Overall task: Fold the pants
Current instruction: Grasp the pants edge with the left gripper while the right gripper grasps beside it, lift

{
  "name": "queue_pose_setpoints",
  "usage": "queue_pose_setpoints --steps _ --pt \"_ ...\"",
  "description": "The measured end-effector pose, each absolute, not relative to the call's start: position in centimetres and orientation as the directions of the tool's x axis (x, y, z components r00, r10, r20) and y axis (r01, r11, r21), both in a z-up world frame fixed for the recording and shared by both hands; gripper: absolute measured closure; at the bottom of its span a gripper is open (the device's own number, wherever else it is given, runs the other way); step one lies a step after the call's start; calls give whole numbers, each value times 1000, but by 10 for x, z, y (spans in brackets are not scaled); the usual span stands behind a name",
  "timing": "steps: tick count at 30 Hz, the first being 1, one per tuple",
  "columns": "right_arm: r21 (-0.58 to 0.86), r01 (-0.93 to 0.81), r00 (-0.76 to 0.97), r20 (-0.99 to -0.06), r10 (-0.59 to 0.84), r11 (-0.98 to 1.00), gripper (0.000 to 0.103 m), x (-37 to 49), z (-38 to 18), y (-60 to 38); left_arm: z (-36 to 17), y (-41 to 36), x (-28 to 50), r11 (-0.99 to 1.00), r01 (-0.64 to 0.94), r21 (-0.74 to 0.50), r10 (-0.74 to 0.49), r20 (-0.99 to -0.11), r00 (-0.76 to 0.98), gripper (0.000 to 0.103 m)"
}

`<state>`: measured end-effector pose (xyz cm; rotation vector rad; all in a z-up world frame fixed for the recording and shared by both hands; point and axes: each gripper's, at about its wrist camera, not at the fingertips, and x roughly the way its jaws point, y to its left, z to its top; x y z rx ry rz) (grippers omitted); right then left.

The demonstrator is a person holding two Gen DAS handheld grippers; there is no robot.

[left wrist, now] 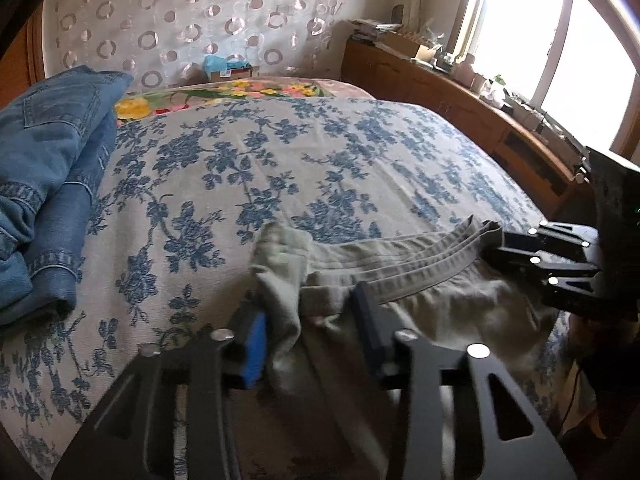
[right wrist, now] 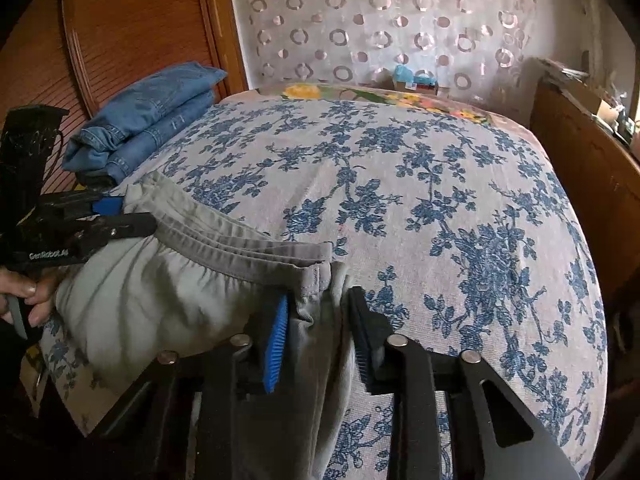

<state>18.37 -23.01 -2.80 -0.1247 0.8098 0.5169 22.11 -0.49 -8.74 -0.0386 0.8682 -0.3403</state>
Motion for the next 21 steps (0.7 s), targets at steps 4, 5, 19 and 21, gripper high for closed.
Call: queue_pose_setpoints --steps 4,5,19,21 --pt "129 -501 553 -713 431 856 87 186 -29 -234 -84 -9 218 944 282 -169 -312 -733 605 83" --pt "130 -501 553 -712 432 856 88 186 -28 -235 -82 -11 217 945 284 -161 -308 -731 609 84" --pt "125 -527 630 -607 485 841 89 164 11 -233 -38 -7 191 945 294 -146 -316 -645 696 85" --pt "125 -532 640 -588 494 838 89 161 17 -232 -31 -4 188 946 293 -142 -315 -629 711 85"
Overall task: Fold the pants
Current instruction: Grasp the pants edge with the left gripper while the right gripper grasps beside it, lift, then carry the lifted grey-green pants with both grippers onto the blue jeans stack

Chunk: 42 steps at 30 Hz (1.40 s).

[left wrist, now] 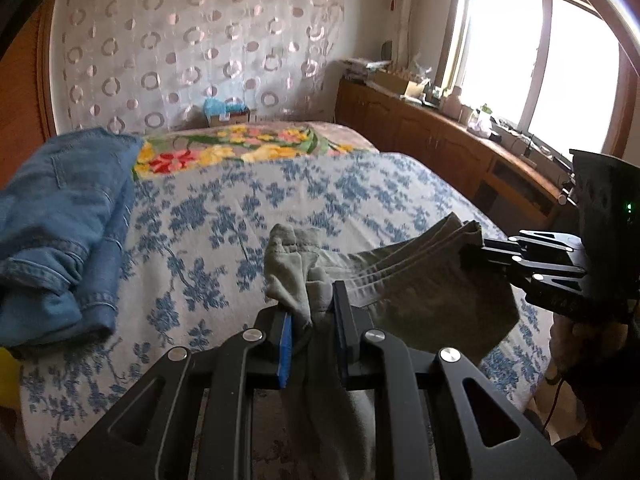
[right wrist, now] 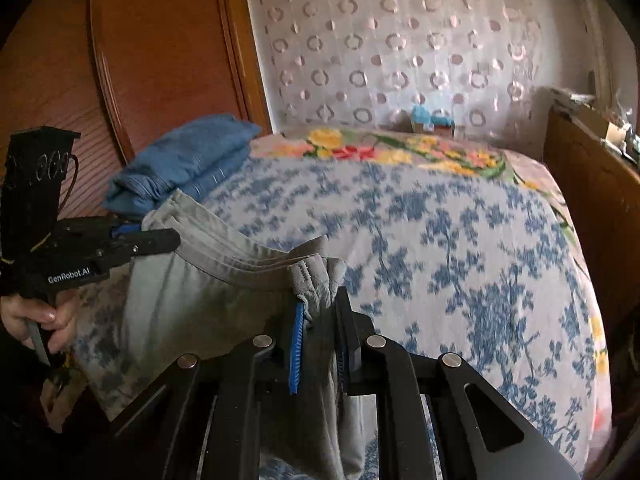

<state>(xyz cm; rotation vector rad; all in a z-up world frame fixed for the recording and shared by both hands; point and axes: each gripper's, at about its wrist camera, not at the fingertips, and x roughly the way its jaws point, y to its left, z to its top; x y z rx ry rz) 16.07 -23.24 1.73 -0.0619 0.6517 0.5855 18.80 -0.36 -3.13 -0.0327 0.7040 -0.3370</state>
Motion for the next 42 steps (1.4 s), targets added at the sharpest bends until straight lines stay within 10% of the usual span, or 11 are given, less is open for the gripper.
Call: queue_pose_setpoints --steps 42 --pt "-64 -792 585 -364 725 607 89 322 61 -92 61 139 212 1000 -10 -25 -1 -407 913 85"
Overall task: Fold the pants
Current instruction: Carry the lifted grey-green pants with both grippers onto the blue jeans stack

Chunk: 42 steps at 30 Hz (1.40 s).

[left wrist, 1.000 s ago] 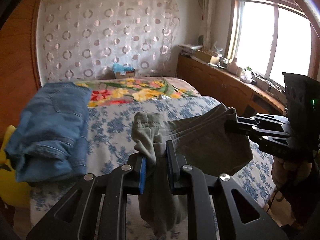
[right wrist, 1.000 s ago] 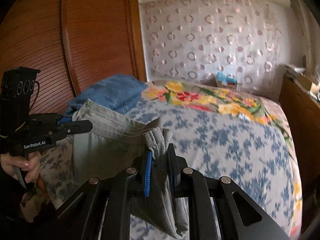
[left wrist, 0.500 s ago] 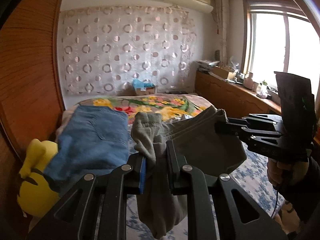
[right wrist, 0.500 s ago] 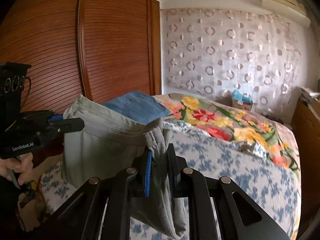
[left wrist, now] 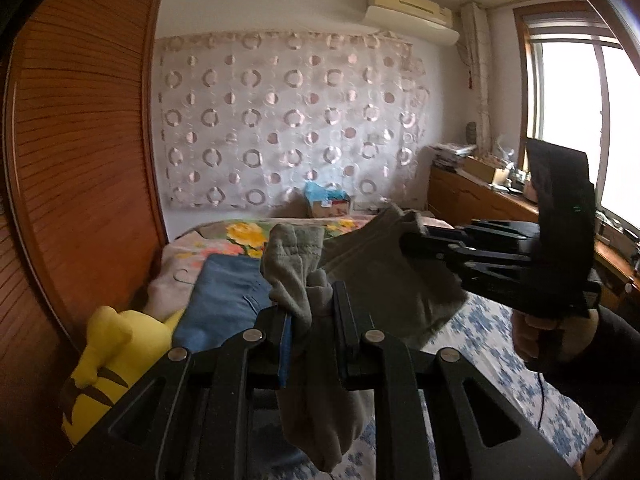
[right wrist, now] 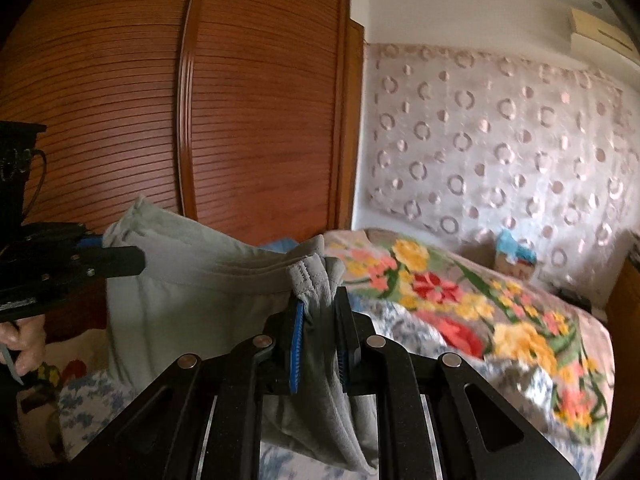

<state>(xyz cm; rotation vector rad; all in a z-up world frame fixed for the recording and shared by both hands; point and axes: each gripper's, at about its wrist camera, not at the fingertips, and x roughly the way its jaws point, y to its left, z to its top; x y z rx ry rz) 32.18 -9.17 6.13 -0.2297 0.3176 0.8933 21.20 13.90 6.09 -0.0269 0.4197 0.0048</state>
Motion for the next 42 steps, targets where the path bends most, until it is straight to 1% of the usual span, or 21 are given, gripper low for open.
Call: queue_pose_setpoints --steps 2,8,12,15,20,25,27,30,33,35,36,37,38,42 --pt "-77 -799 580 -361 730 597 89 338 58 -85 59 142 216 999 -25 -25 13 -403 915 85" --pt "-129 -816 567 -369 736 564 89 374 43 -52 43 150 230 997 -67 -37 45 -433 900 85" --pt "-155 -831 550 -379 745 534 89 393 34 -34 36 159 229 994 -105 -36 80 -426 901 85" --pt "-122 -849 517 -390 762 514 89 410 30 -24 34 163 225 992 -122 -26 99 -434 896 85" --pt "-92 -860 490 -420 764 502 89 429 30 5 25 184 220 986 -158 -50 118 -453 884 85" --pt "-92 -873 467 -447 763 480 89 435 31 27 16 197 215 980 -191 -55 141 -482 865 85" --pt "-116 -861 488 -461 741 494 74 436 31 31 12 199 216 979 -196 -48 146 -502 852 82" --pt "-112 -845 510 -464 725 523 67 442 35 25 9 197 215 979 -198 -40 149 -514 845 81" --pt "-94 -835 519 -464 718 542 66 449 39 12 13 203 212 979 -192 -74 128 -513 849 76" --pt "-74 -837 508 -474 719 542 66 452 40 1 17 205 210 977 -195 -89 123 -509 852 66" --pt "-59 -840 497 -483 721 540 66 452 39 -4 19 206 208 976 -195 -96 122 -503 855 62" --pt "-42 -841 486 -496 719 540 66 454 38 -9 22 206 206 976 -194 -103 119 -495 860 55" --pt "-28 -840 480 -507 716 542 66 453 36 -15 23 206 205 976 -191 -108 115 -491 864 52" --pt "22 -835 457 -530 714 551 66 458 31 -27 26 201 206 980 -171 -102 102 -482 870 51"
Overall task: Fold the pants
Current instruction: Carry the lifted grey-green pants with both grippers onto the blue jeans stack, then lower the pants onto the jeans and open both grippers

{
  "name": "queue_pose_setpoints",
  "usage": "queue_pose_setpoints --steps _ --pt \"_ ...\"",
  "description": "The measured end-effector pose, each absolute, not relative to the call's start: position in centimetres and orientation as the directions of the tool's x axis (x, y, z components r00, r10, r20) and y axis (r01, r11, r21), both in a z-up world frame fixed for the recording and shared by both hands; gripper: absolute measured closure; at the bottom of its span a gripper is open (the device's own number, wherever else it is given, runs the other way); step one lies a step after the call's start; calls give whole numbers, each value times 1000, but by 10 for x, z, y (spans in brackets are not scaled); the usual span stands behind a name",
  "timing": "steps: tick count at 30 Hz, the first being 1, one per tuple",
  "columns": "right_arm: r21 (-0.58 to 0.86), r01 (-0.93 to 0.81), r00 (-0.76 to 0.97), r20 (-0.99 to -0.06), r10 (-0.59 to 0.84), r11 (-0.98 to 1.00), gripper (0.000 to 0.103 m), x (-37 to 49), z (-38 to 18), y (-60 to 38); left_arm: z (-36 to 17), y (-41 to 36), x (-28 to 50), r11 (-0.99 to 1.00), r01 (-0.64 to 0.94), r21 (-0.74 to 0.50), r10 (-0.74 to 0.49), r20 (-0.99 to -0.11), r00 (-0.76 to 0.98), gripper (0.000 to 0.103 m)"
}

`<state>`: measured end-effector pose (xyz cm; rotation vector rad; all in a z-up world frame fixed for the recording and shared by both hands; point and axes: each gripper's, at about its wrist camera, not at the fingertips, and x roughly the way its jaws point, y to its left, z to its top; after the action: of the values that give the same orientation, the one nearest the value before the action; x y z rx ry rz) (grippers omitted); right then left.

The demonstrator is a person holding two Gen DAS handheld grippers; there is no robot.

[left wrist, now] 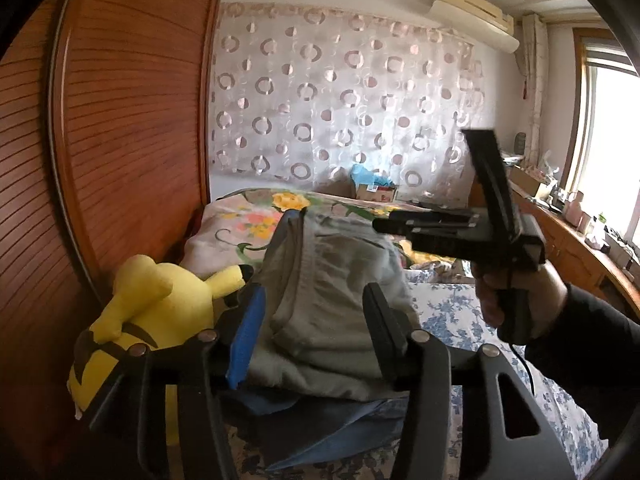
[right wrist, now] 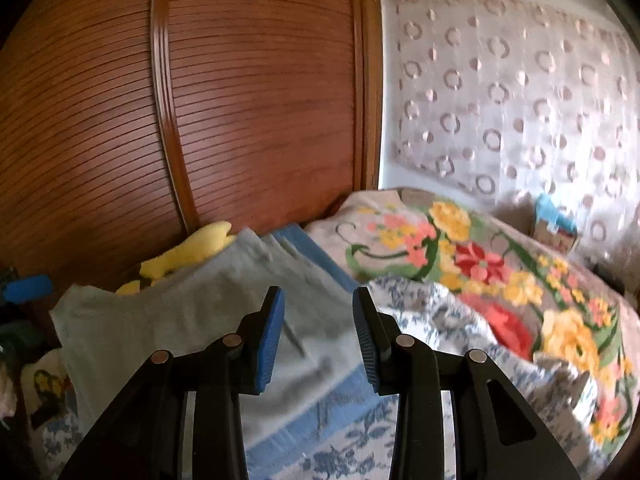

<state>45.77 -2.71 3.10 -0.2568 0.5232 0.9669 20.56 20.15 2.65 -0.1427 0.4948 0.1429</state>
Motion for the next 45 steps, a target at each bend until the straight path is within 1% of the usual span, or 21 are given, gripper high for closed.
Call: queue_pose_setpoints --steps 2,6,10,12,18,27,34,36,38,39,40,41,42,44,45 --pt "36 -829 452 -546 706 558 66 462 27 -28 25 195 209 983 -161 -91 97 -487 868 50" --pt "54 -802 457 -586 669 595 66 472 22 -26 11 190 219 985 -156 -80 91 -530 843 49" --pt "75 -771 465 -611 641 632 66 487 22 -8 -11 192 227 980 -182 -79 100 -593 799 49" --pt "66 -759 478 -619 623 648 66 494 19 -1 -17 193 227 979 -190 -72 108 -608 786 49" --pt "84 -760 482 -593 645 645 66 487 20 -1 -17 192 223 978 -195 -76 110 -608 786 48" --pt "91 -784 475 -547 689 614 66 421 33 -32 -7 182 210 977 -207 -55 133 -603 787 48" --pt "107 -786 472 -532 703 609 66 382 44 -60 0 179 197 977 -205 -54 133 -596 792 47" --pt "105 -784 477 -529 702 612 66 379 47 -67 4 177 192 978 -203 -51 135 -588 797 43" --pt "97 -783 485 -523 701 614 66 370 49 -75 7 177 188 976 -213 -49 145 -585 798 33" --pt "91 -781 491 -521 698 617 66 367 51 -77 8 177 187 975 -214 -54 143 -584 799 30" --pt "88 -779 496 -519 696 620 66 362 53 -80 10 178 184 976 -208 -68 131 -580 804 23" --pt "89 -780 495 -518 698 620 66 356 54 -82 12 177 181 976 -204 -75 125 -575 809 21" --pt "91 -780 495 -516 699 619 66 352 55 -84 14 176 179 976 -205 -74 127 -570 812 20" --pt "91 -780 496 -513 701 619 66 344 55 -88 17 175 174 975 -210 -72 134 -562 816 10" --pt "90 -781 495 -513 701 618 66 341 55 -88 19 175 172 974 -212 -76 134 -559 818 8"
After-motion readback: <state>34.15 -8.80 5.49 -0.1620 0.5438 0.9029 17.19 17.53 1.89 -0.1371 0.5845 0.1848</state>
